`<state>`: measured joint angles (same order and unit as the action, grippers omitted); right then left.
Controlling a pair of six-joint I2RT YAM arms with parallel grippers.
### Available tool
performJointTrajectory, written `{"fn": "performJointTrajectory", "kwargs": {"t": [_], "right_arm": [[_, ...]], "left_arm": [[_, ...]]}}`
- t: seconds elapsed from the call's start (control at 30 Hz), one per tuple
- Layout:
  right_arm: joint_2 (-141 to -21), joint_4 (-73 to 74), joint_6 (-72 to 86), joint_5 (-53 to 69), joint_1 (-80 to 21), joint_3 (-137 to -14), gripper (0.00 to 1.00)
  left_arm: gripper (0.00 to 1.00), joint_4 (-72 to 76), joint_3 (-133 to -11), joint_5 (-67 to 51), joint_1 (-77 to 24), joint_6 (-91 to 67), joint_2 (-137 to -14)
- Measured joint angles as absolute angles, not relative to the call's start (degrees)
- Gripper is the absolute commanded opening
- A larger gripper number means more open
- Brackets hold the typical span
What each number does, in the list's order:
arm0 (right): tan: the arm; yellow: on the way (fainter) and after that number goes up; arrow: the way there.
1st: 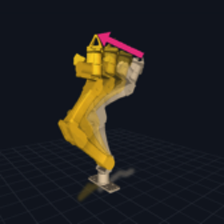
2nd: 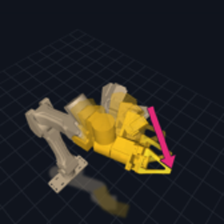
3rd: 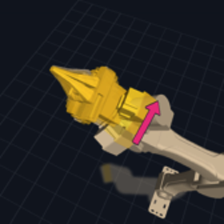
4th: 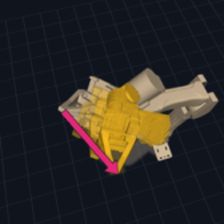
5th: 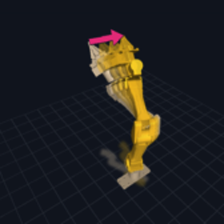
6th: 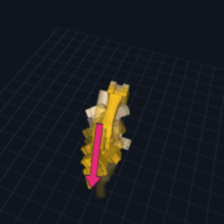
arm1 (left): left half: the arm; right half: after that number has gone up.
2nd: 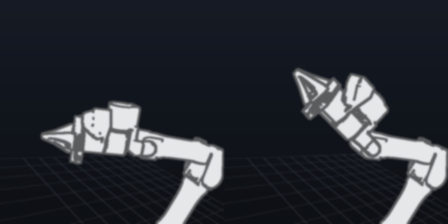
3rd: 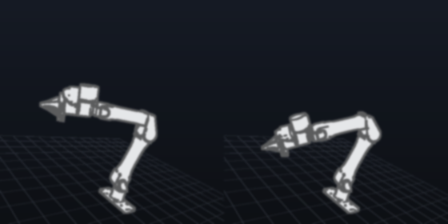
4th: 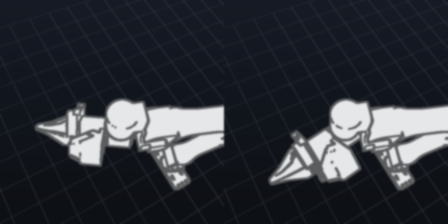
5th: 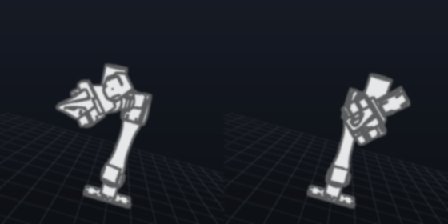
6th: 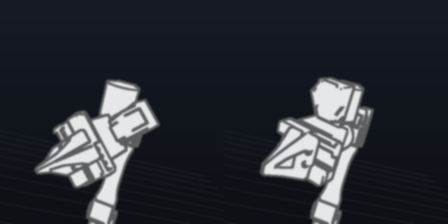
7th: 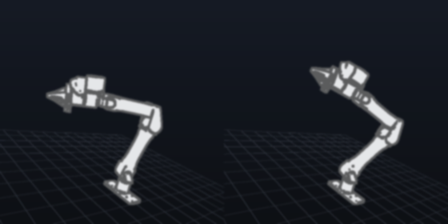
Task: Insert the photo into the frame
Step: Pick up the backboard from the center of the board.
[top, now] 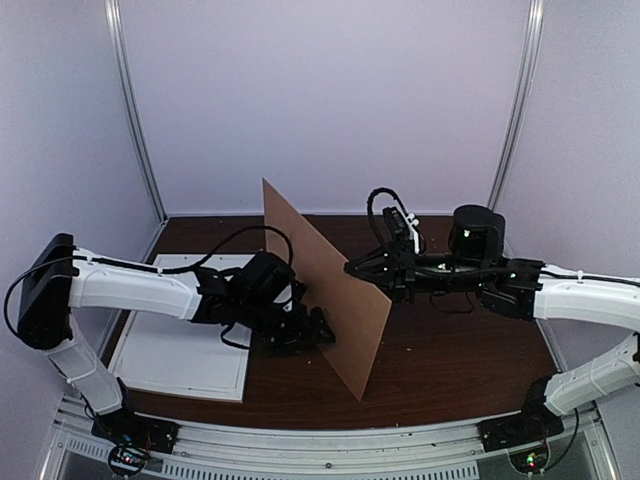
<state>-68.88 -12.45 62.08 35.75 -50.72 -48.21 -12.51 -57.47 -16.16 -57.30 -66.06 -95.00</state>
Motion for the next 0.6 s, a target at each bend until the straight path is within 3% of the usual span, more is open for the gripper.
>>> {"fn": "performJointTrajectory", "kwargs": {"t": [0.43, 0.6], "right_arm": [[-75.42, 25.98, 45.43, 30.06, -52.29, -70.98, 0.43], [-80.40, 40.58, 38.83, 26.96, -52.36, -81.06, 0.38]], "left_arm": [[0.89, -21.52, -59.70, -6.83, -57.30, -58.72, -87.94], [0.88, -23.97, -60.25, -5.56, -57.30, -57.01, -87.92]]}}
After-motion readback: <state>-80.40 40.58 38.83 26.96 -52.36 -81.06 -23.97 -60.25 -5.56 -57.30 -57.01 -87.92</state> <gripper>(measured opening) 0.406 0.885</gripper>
